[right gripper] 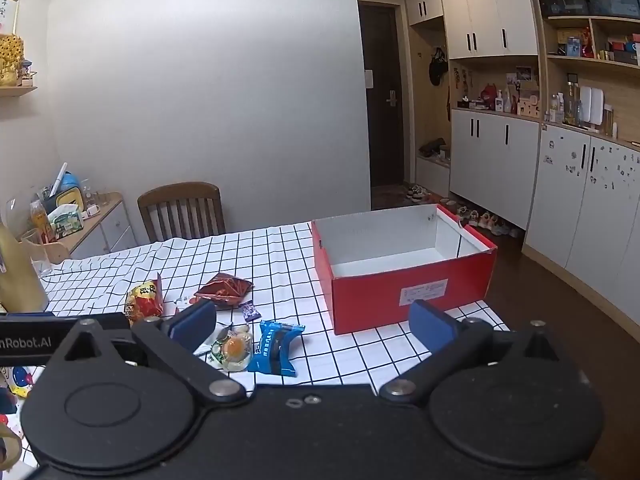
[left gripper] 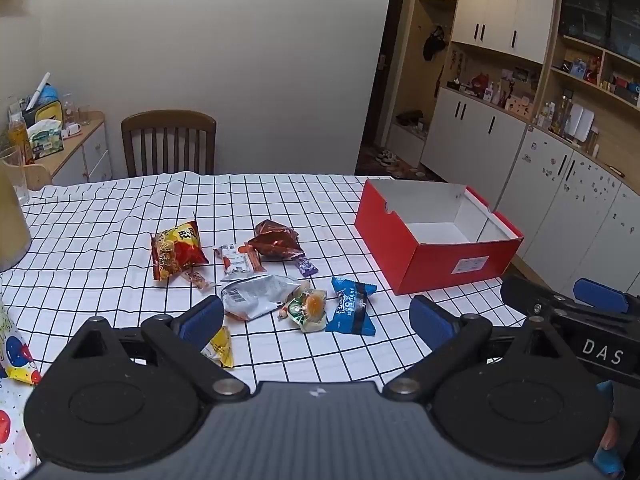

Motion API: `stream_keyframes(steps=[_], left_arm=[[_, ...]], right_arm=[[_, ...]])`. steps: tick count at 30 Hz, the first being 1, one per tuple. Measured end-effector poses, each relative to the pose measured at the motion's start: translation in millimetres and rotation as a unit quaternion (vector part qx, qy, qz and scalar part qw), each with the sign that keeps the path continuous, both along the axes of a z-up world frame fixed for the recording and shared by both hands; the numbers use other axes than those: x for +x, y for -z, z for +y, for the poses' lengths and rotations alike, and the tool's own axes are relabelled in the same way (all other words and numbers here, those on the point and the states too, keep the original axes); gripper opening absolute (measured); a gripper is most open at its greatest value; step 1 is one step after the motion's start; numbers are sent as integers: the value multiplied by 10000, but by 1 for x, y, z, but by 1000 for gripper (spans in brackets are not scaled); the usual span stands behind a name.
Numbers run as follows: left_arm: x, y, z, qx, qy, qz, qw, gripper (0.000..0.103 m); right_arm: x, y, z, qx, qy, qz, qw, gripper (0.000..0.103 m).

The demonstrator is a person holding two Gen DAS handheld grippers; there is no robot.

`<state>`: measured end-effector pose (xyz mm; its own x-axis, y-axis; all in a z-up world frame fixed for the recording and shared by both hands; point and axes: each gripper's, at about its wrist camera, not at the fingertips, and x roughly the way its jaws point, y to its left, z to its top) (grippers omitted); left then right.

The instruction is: Organize snacks

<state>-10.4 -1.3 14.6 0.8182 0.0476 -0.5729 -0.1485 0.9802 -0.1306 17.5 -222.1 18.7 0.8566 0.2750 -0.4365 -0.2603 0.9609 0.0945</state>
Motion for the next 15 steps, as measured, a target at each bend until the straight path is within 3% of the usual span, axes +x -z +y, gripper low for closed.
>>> stream_keyframes(steps=[15], left_arm=[[2,1,3,-21,33,-3,10000,100]], right_arm=[[4,-1,2,129,10,29,9999,103]])
